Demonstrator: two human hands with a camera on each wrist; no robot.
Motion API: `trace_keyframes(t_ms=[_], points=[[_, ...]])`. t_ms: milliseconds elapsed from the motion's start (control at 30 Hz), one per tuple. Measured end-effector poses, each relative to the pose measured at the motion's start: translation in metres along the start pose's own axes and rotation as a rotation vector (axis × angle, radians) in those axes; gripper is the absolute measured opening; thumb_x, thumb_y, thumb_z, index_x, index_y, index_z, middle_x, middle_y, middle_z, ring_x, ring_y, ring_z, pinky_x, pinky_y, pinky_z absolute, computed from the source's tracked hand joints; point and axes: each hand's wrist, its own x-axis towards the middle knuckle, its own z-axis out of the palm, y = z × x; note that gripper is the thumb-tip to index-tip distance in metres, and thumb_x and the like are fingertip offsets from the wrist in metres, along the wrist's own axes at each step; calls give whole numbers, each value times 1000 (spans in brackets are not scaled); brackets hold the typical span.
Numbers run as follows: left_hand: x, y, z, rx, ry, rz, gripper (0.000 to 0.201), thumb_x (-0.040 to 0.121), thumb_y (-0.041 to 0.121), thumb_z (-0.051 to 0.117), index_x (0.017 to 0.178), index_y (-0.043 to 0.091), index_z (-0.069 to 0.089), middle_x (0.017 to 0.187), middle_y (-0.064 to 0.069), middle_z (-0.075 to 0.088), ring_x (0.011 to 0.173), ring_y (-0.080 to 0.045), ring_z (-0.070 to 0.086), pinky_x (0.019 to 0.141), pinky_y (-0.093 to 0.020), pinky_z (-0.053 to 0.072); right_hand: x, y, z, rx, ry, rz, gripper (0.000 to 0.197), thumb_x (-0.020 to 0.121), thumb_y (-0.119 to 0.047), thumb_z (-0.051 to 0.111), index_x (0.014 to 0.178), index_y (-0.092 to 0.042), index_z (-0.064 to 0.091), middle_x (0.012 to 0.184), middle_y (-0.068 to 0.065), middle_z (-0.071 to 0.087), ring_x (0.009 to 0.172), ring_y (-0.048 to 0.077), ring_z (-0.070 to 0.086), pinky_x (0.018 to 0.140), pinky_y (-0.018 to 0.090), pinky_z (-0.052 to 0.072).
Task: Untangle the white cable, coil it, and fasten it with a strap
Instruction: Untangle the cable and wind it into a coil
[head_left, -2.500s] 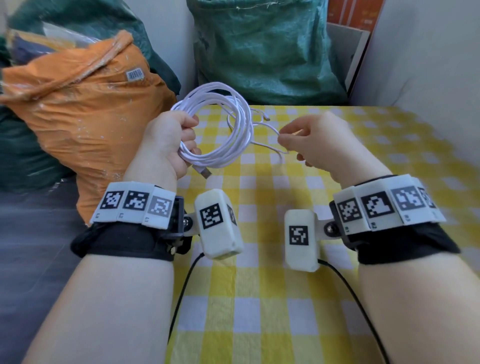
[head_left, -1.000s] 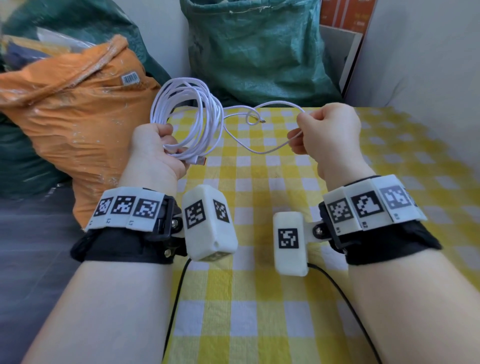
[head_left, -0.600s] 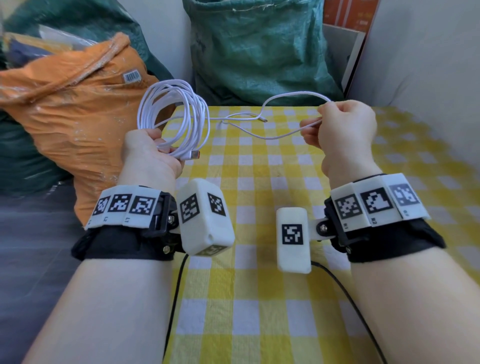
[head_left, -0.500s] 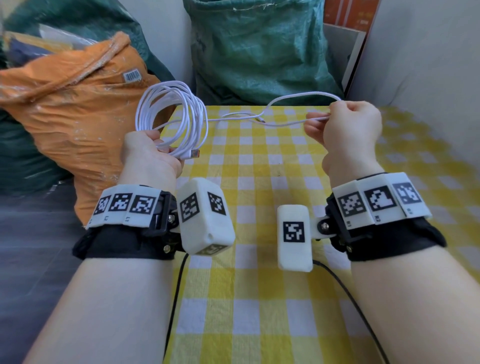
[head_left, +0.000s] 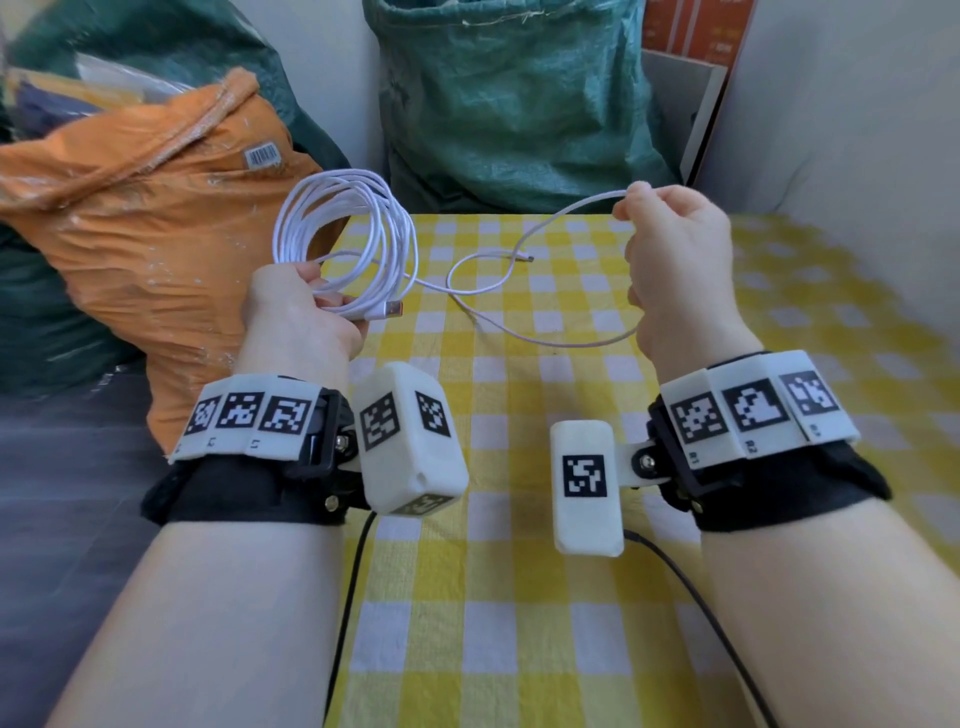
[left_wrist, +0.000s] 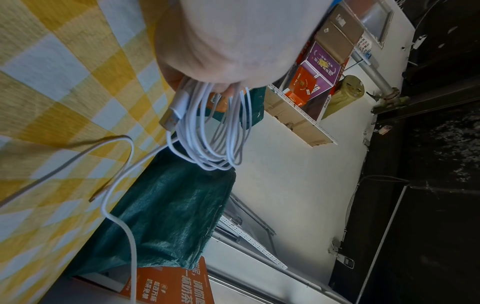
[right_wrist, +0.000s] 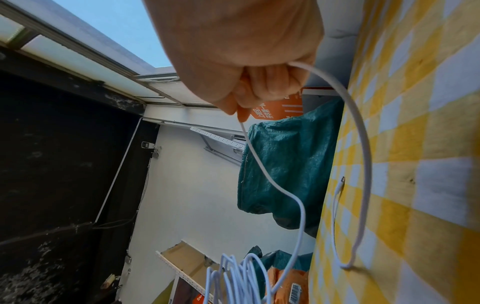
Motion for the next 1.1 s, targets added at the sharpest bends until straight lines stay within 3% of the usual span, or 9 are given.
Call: trace_keyframes(t_ms=[133, 300, 433, 533, 633, 700, 867, 967, 1100], points=[[1, -1, 2, 22, 9, -36, 17, 91, 7, 46, 76, 13, 52, 52, 5, 34, 31, -11, 38, 61, -24, 52, 0, -2, 0, -55, -44, 62, 28, 92, -24, 44, 66, -20, 55, 52, -7, 34, 42, 9, 27, 46, 23, 23], [-9, -4, 7, -4, -114, -39, 23, 95, 10, 41, 73, 14, 43, 46, 5, 36, 29, -9, 37, 42, -13, 40, 0, 0, -3, -200, -17, 44, 24, 87, -15, 47, 69, -20, 62, 54, -6, 43, 50, 12, 35, 51, 25, 29], [-20, -8, 13, 40, -262, -13, 21, 96, 13, 41, 75, 12, 46, 50, 1, 47, 37, -10, 47, 44, -14, 44, 2, 6, -3, -342, -45, 41, 16, 88, -17, 53, 77, -19, 65, 63, -4, 54, 60, 16, 47, 58, 28, 40], [-28, -11, 17, 125, -370, 32, 23, 93, 14, 46, 71, 12, 53, 52, 1, 56, 48, -12, 54, 52, -18, 45, 2, 8, -2, -347, -120, 62, 20, 88, -15, 55, 72, -22, 65, 68, -5, 62, 54, 11, 45, 51, 24, 38], [-38, -13, 18, 169, -480, 59, 37, 89, 11, 50, 54, 11, 60, 51, 1, 59, 52, -13, 59, 57, -20, 47, -2, 6, -1, -298, -191, 47, 16, 88, -15, 56, 80, -21, 68, 71, -7, 65, 53, 7, 44, 49, 23, 37], [-43, -15, 18, 155, -547, 46, 34, 91, 12, 51, 57, 11, 59, 52, 2, 58, 55, -14, 62, 60, -23, 51, -4, 6, 0, -236, -188, 21, 19, 87, -13, 55, 78, -24, 67, 71, -8, 67, 54, 5, 45, 51, 22, 39], [-52, -12, 17, 181, -769, -16, 10, 88, 23, 48, 81, 16, 50, 39, 10, 34, 37, -5, 39, 60, -20, 51, 0, 6, 2, -70, 32, -28, 22, 81, -10, 56, 74, -29, 64, 72, -11, 69, 65, 8, 56, 65, 30, 50], [-54, -9, 13, 256, -888, -53, 19, 82, 33, 46, 86, 16, 52, 34, 10, 27, 29, -4, 27, 52, -18, 42, 4, 6, -2, -53, 110, -38, 20, 82, -11, 56, 79, -28, 66, 74, -13, 66, 70, 9, 59, 68, 31, 54], [-58, -10, 11, 410, -993, -123, 38, 84, 46, 39, 88, 12, 57, 31, 10, 27, 24, -3, 25, 43, -18, 36, 2, 8, 2, -172, 25, -101, 16, 87, -20, 53, 91, -25, 68, 76, -13, 59, 75, 8, 55, 71, 27, 48]])
